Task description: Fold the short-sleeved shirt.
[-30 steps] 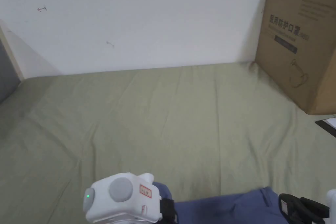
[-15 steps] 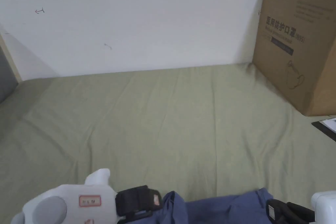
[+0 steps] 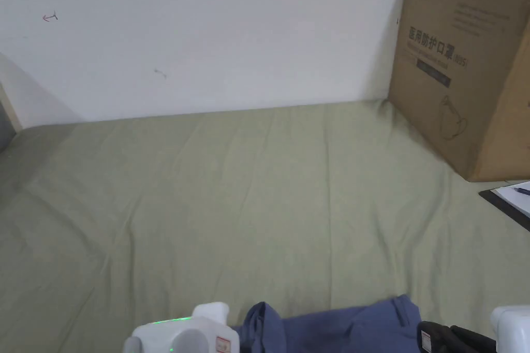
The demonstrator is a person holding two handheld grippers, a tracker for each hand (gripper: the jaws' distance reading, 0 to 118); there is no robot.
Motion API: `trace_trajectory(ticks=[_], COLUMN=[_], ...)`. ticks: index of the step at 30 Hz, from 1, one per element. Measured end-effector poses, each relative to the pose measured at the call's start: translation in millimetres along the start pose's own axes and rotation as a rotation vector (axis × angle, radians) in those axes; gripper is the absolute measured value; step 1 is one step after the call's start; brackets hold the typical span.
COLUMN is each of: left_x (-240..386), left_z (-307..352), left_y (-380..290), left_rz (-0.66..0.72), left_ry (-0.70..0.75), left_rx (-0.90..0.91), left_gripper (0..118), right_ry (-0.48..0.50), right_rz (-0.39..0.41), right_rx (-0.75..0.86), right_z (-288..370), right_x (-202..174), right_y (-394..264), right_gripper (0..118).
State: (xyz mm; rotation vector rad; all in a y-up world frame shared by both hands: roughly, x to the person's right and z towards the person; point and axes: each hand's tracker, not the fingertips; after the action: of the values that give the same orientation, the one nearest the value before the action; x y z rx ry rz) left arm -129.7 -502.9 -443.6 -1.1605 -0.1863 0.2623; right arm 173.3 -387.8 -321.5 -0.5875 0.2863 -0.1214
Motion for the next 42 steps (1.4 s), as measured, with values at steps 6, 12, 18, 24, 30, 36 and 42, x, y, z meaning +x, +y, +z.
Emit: trace_trajectory(ticks=[6,12,18,24,30,36,42], left_x=[61,89,58,-40,-152,-195,-209], left_z=[5,-37,29,136,132,80,0], left_y=[6,13,9,-7,-25,-41,-28], left_rz=[-0.082,0.02,0.017,0.027,0.326,0.455,0.528], left_ry=[-0.082,-0.423,-0.561,-0.41,-0.687,-0.729,-0.815], left_rx=[0.015,-0.245,0.087,0.355,0.159,0.096,-0.123], left_gripper=[0,0,0,0,45,118,118], right_ry=[-0.003,0.003,0.024,0.015,0.008,0.026,0.023], right_rz=[0.018,0.012,-0.02,-0.027,-0.045,0.001,0.032], right_rx=[0.004,-0.001,0.03,0.073,0.059,0.039,0.02], right_z=[1,1,11,15,10,8,4], right_x=[2,2,10,18,13,-4,-9], right_y=[1,1,6,13,16,16,20], right_gripper=[0,0,0,0,0,0,0])
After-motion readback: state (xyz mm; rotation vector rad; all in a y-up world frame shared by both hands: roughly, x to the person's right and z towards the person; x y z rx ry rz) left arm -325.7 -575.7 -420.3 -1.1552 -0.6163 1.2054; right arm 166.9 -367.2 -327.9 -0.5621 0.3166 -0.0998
